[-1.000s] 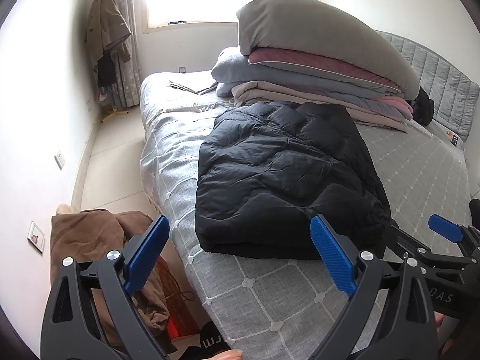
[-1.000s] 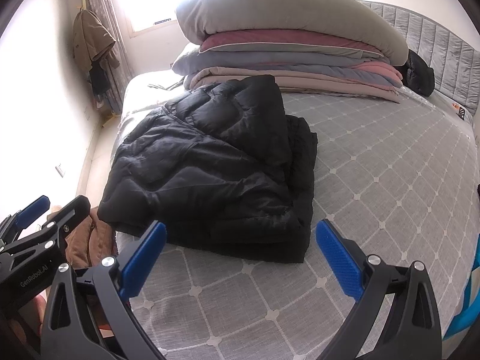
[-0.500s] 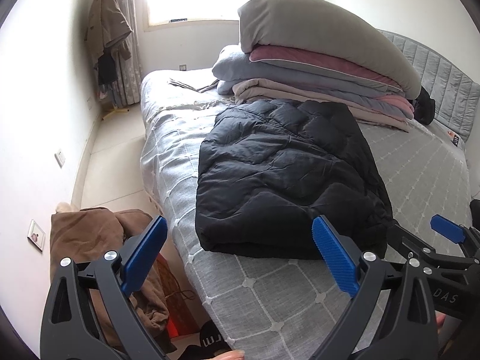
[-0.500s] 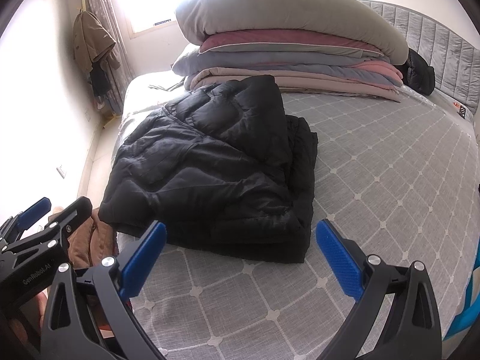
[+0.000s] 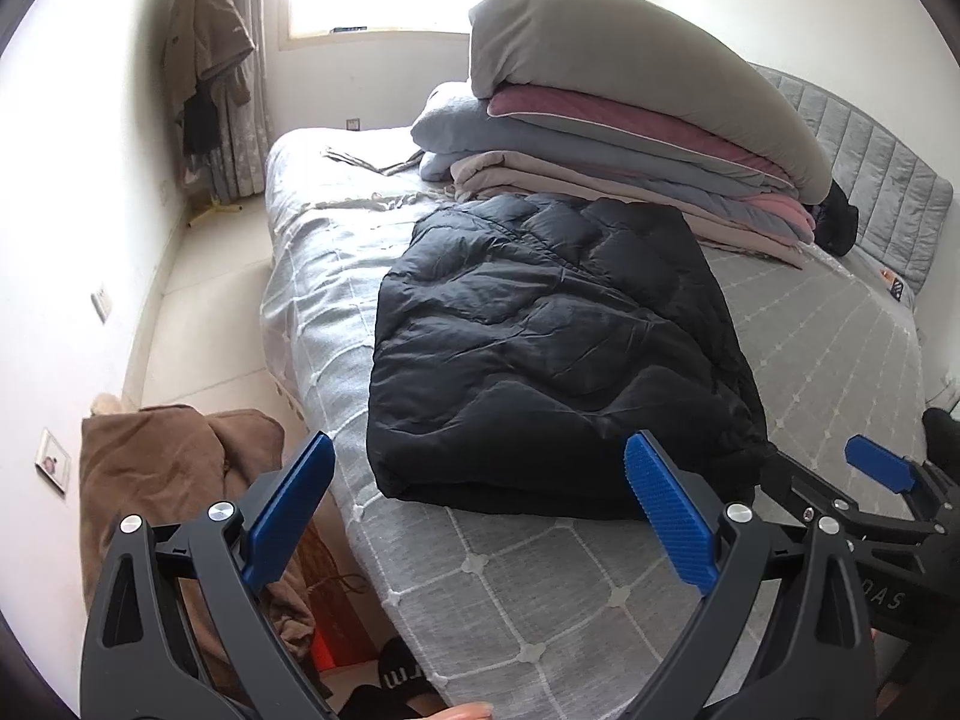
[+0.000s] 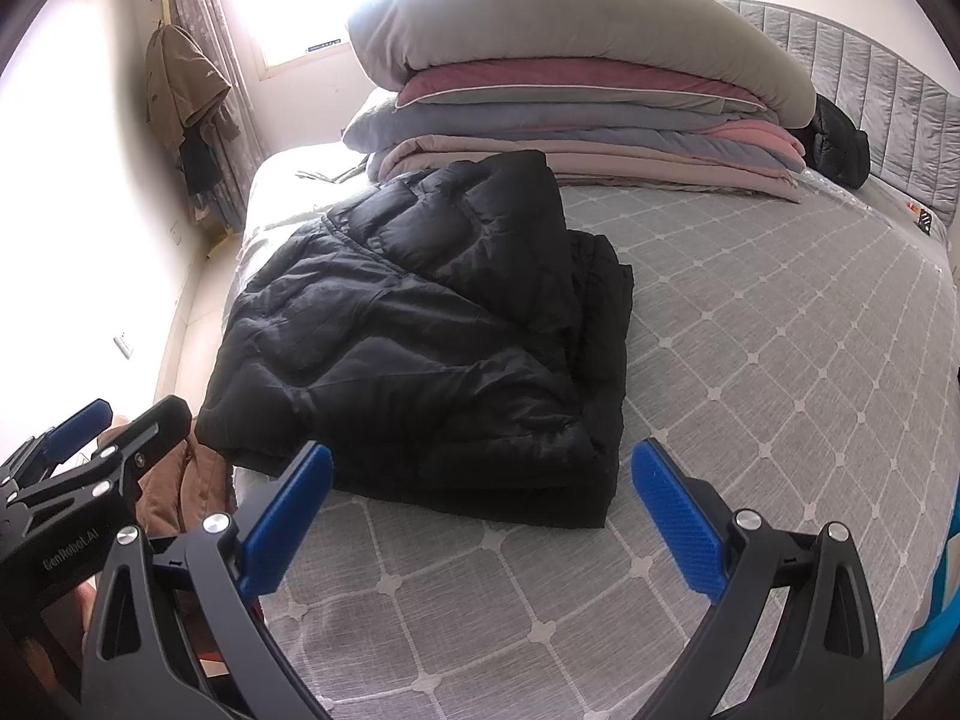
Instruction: Fold large clothes
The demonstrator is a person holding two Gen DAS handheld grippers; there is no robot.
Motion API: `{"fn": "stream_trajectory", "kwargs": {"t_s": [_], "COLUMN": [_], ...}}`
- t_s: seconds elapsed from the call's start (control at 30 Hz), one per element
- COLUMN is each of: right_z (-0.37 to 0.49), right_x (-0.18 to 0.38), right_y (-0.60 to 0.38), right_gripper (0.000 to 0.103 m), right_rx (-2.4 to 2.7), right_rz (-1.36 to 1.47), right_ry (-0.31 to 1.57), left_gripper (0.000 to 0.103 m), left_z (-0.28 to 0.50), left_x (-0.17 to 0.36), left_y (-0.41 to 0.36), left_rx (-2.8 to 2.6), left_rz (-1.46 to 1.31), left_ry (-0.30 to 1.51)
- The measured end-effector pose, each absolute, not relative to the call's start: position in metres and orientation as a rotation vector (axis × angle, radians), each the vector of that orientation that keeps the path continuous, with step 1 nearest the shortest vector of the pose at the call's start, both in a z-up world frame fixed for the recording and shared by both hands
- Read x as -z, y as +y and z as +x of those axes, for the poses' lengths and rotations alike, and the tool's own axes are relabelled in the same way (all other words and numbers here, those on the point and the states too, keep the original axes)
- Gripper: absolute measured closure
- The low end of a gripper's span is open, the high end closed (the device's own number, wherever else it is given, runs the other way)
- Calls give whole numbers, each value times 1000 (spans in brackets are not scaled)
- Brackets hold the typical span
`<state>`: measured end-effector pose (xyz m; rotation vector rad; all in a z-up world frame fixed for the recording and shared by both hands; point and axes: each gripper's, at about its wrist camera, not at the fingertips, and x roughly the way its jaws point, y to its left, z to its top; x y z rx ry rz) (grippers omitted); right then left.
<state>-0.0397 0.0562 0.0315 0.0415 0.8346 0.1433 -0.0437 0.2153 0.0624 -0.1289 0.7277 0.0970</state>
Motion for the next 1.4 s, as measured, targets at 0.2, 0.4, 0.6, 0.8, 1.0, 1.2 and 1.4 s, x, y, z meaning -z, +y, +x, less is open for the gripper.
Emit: {"fn": "stream_trajectory", "kwargs": {"t_s": [0.2,0.4,0.6,0.8,1.0,1.2,1.4], "right_z": [-39,-38,-37,-37,-36,-34,-32], "right_x": [-32,-33,-34,-36,-36,-36,-37], "right_y": [51,46,41,38,35,32,28], "right_gripper": [7,7,7,7,7,7,7], "right_rx": [-146,-146,-143,-139,-135,-128,-128], "right_rz": [52,63,73,71,66,48,39], "right_ry": [829,831,828,821,821,819,810], "left_gripper": [9,9,9,9,9,9,8], "left_z": [-44,-42,-41,-39,-39,-38,-33], "left_x": [-63,-62,-62,-61,-63,-63,-60], "left_y": [215,213,212,210,204,199,193], "left_rx": [-99,-89,-83,-85,-76,-36,-23], "left_rz": [-133,-126,-133,-128,-114,-126,-131], "left_ry": [710,715,718,721,707,711,734]}}
